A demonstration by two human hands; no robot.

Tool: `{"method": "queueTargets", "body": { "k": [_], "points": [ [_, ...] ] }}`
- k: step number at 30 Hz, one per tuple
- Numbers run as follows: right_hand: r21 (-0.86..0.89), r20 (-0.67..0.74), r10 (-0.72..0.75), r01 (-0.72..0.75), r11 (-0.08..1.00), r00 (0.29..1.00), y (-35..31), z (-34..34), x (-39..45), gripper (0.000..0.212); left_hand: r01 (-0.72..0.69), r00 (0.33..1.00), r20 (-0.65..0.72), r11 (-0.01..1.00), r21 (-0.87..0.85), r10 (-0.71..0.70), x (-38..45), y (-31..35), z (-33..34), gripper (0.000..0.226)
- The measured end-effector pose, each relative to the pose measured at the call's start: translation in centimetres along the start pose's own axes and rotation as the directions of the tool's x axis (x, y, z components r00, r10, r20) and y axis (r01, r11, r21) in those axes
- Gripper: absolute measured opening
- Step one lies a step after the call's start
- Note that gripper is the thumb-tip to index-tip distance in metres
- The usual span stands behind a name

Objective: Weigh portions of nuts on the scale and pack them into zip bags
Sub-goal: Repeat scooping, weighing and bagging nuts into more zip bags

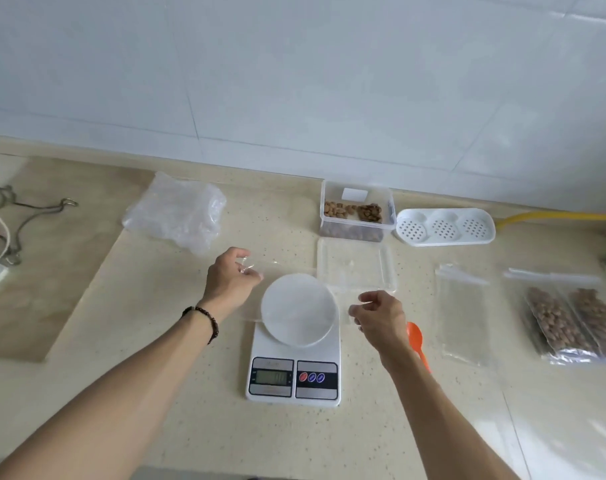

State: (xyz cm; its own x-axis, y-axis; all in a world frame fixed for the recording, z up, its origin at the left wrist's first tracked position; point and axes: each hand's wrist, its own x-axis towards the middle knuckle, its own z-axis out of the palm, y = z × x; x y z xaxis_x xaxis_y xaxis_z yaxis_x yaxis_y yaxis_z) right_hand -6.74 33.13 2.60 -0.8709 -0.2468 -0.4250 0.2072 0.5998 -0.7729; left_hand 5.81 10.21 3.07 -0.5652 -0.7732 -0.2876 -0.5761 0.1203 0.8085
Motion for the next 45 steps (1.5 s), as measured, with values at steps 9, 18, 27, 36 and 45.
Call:
{"method": "queueTargets", "body": {
  "k": [9, 18, 27, 36, 45],
  "points": [
    [-0.082, -0.058, -0.008, 0.003, 0.997, 0.998, 1.2, 1.4, -1.0, 0.036, 0.012, 0.999, 0.046, 0.999, 0.052, -0.015, 0.7, -2.7, 1.1, 0.05],
    [-0.27, -0.205, -0.269, 0.209, 0.94, 0.941, 3.5, 1.7, -5.1, 0.031, -0.289, 0.949, 0.026, 0.828, 0.48, 0.316, -6.1, -5.2, -0.6, 0.05],
    [-0.678, 0.13, -0.523, 0.461, 0.573, 0.842, 10.5, 3.1, -11.5, 0.043, -0.447, 0.863, 0.166, 0.57, 0.689, 0.477, -15.1, -11.6, 1.4, 0.062],
    [-0.748, 0.25, -0.444, 0.463, 0.475, 0.861, 11.7, 3.2, -13.1, 0.054, -0.411, 0.899, 0.218, 0.561, 0.719, 0.381, -17.3, -14.1, 2.6, 0.068],
    [-0.768, 0.28, -0.414, 0.46, 0.445, 0.866, 11.4, 3.7, -12.5, 0.052, -0.388, 0.916, 0.23, 0.588, 0.709, 0.327, -17.4, -13.9, 3.0, 0.069]
  ]
}}
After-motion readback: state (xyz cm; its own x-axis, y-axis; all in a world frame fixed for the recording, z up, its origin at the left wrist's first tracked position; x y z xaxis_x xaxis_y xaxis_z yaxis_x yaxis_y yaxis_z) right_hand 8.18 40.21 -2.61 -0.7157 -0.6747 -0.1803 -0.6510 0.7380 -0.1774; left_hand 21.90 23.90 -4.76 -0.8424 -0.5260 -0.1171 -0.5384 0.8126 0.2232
